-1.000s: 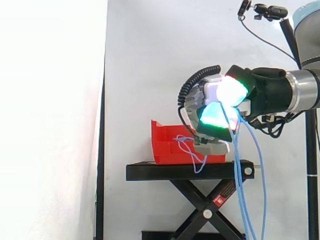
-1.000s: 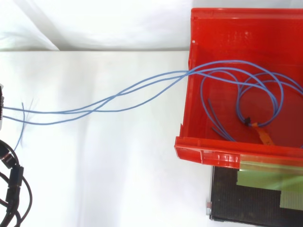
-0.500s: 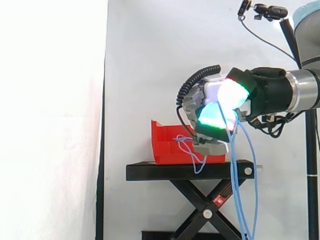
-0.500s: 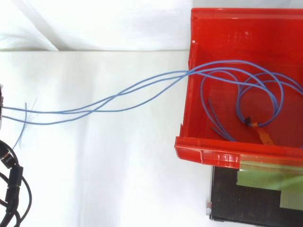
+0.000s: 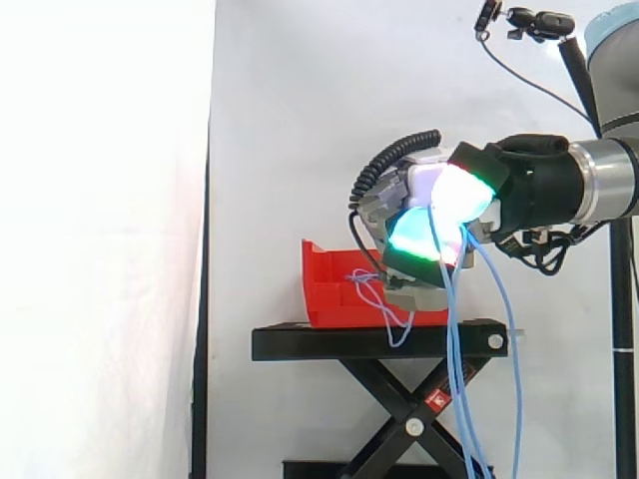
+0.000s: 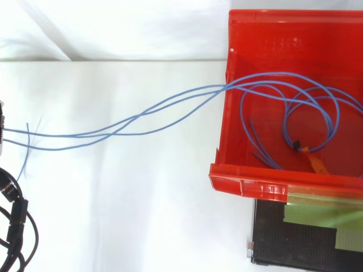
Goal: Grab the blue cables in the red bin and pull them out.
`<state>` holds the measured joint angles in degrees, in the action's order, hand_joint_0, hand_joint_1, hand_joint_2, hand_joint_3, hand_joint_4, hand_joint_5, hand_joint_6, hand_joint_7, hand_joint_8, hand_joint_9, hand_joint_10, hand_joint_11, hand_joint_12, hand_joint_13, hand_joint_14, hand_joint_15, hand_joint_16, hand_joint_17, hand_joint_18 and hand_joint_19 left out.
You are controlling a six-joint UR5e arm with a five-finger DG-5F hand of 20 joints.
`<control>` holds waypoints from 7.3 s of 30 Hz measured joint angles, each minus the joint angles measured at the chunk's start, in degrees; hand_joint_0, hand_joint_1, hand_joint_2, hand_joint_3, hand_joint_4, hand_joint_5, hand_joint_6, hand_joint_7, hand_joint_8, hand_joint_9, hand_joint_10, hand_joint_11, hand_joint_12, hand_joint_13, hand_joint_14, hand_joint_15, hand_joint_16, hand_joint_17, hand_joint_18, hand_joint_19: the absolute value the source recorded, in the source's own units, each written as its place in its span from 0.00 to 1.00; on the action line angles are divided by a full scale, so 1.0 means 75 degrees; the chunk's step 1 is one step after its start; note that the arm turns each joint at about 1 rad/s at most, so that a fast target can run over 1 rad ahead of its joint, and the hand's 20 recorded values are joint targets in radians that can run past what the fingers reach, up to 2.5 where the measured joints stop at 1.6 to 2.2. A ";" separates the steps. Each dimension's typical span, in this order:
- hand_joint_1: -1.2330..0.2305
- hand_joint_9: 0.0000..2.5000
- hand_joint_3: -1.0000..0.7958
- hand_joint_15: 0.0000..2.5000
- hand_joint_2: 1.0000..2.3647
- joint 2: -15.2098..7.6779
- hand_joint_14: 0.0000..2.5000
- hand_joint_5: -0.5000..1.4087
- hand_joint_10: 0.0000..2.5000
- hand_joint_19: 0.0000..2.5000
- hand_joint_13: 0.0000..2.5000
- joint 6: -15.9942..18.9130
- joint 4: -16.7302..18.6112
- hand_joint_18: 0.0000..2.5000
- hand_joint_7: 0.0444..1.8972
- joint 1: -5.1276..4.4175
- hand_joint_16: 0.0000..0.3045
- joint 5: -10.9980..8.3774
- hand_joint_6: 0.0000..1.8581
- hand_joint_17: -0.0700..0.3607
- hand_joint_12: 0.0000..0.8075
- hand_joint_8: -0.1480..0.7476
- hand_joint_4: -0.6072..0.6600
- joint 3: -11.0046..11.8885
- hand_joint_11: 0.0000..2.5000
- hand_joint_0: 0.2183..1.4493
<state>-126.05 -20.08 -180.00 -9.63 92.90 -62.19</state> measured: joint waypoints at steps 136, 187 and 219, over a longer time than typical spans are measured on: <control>0.19 0.37 0.00 0.24 0.00 -0.0001 1.00 0.66 0.94 0.61 0.42 0.0083 0.0294 0.51 0.16 -0.0017 0.11 -0.0011 0.54 0.34 0.39 0.48 0.64 -0.0003 0.32 0.64; 0.21 0.34 0.00 0.22 0.00 -0.0008 1.00 0.63 1.00 0.45 0.45 0.0375 0.0258 0.51 0.12 -0.0064 0.12 0.0000 0.60 0.35 0.38 0.48 0.64 -0.0118 0.24 0.66; 0.21 0.34 0.00 0.22 0.00 -0.0010 1.00 0.62 1.00 0.48 0.44 0.0375 0.0258 0.51 0.12 -0.0064 0.12 0.0000 0.63 0.35 0.38 0.45 0.62 -0.0119 0.26 0.67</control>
<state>-126.12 -17.27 -178.07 -10.11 92.90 -63.08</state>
